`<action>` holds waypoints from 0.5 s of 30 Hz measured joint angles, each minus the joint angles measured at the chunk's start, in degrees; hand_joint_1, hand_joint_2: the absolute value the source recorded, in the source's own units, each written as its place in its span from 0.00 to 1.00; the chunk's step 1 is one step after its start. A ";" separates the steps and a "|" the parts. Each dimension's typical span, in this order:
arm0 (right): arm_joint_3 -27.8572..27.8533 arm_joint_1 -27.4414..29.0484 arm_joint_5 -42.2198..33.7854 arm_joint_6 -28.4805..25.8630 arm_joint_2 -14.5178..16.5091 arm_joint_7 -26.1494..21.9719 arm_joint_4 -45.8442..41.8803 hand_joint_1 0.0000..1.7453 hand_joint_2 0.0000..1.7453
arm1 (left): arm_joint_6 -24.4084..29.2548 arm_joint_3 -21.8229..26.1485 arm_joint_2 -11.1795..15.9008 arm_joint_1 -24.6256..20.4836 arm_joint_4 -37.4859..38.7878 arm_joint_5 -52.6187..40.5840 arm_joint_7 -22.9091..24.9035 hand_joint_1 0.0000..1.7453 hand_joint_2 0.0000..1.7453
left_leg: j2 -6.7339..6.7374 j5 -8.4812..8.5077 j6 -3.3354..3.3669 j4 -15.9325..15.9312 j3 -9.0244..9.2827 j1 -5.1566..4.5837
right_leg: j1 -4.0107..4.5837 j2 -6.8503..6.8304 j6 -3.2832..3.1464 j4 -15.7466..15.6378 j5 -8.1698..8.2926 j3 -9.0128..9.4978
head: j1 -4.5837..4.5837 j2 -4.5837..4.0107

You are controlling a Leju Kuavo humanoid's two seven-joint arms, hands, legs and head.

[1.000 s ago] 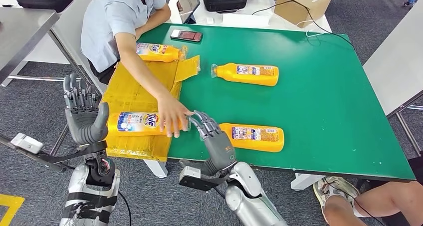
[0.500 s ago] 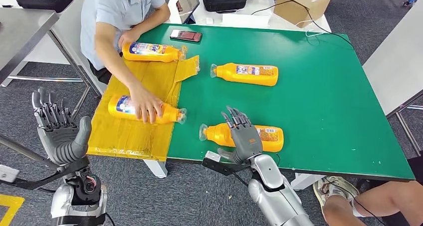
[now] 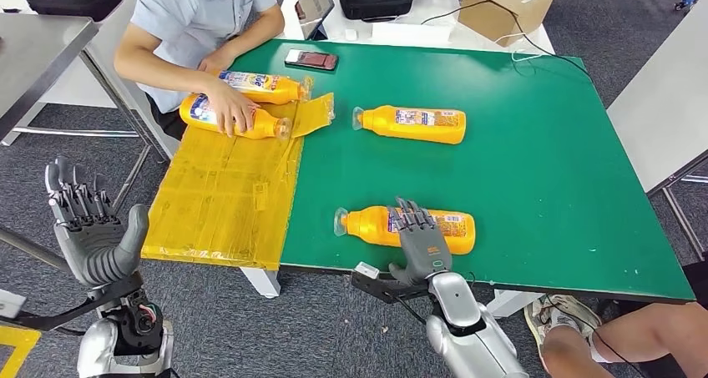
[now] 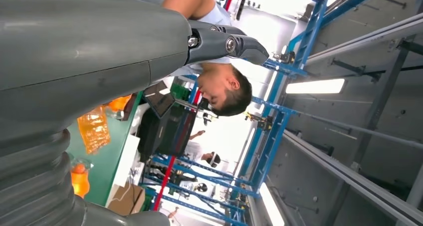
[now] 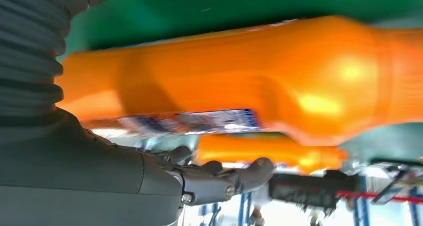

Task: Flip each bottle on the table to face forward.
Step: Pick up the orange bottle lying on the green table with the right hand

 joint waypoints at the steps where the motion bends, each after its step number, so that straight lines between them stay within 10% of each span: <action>1: -0.07 0.84 1.66 -0.05 -0.55 1.25 -1.03 0.00 1.00 | 0.01 0.11 -0.01 0.38 -0.39 -0.04 0.02 0.00 1.00 | 0.00 -0.01 0.00 0.00 0.00 0.00 | 0.00 0.00 0.00 -0.01 -0.01 0.00 | 0.00 0.00; 15: -5.13 7.52 6.09 1.26 -4.52 4.77 -9.40 0.00 1.00 | -0.02 1.53 -0.30 3.03 -2.89 -0.57 0.30 0.00 1.00 | -0.03 -0.02 0.01 0.00 0.16 0.00 | 0.00 -0.01 -0.01 -0.04 -0.03 0.16 | 0.01 0.00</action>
